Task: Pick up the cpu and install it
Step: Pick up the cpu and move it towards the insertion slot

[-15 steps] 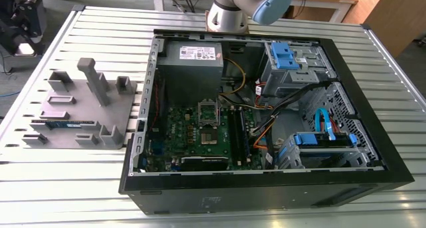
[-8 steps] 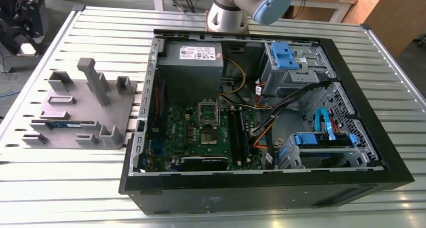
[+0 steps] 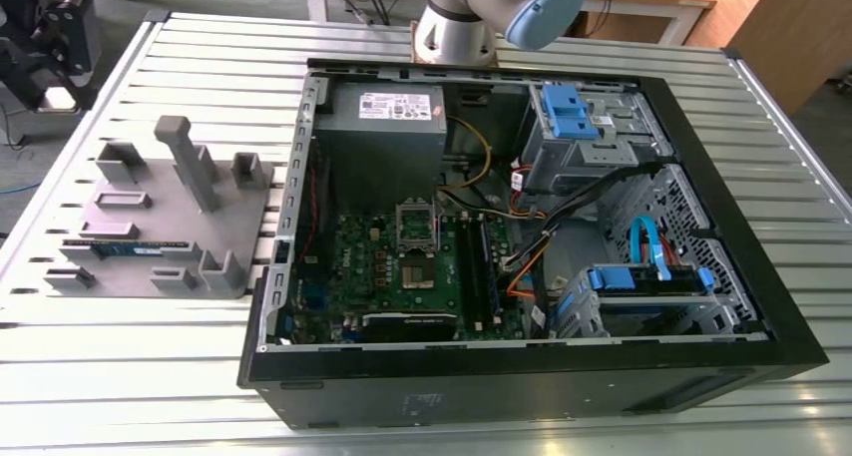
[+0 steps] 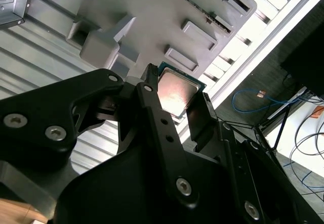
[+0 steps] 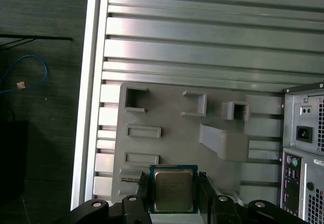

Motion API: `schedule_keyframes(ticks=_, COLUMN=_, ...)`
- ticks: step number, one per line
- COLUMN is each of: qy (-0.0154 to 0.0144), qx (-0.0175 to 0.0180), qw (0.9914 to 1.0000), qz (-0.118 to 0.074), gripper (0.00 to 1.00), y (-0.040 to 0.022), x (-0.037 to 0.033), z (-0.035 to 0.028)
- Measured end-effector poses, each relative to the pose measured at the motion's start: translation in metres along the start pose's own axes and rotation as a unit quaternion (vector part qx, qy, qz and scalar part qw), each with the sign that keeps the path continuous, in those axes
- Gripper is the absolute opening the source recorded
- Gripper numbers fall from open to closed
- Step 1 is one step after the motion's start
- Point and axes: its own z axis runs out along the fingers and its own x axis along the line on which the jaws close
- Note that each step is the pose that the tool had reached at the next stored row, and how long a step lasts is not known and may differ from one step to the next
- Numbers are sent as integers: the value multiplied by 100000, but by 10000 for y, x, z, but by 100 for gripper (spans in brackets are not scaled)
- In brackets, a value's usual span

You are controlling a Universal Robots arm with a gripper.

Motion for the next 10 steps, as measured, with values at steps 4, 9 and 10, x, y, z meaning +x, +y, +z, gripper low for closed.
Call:
schedule_keyframes(ticks=4, qy=2, qx=-1, qw=100000, qz=1, gripper=47, y=-1, x=-15, z=0)
schedule_keyframes(ticks=9, qy=4, qx=0, qw=100000, qz=1, gripper=47, y=-2, x=-33, z=0)
schedule_keyframes(ticks=10, qy=2, qx=-1, qw=100000, qz=2, gripper=47, y=-2, x=-38, z=1)
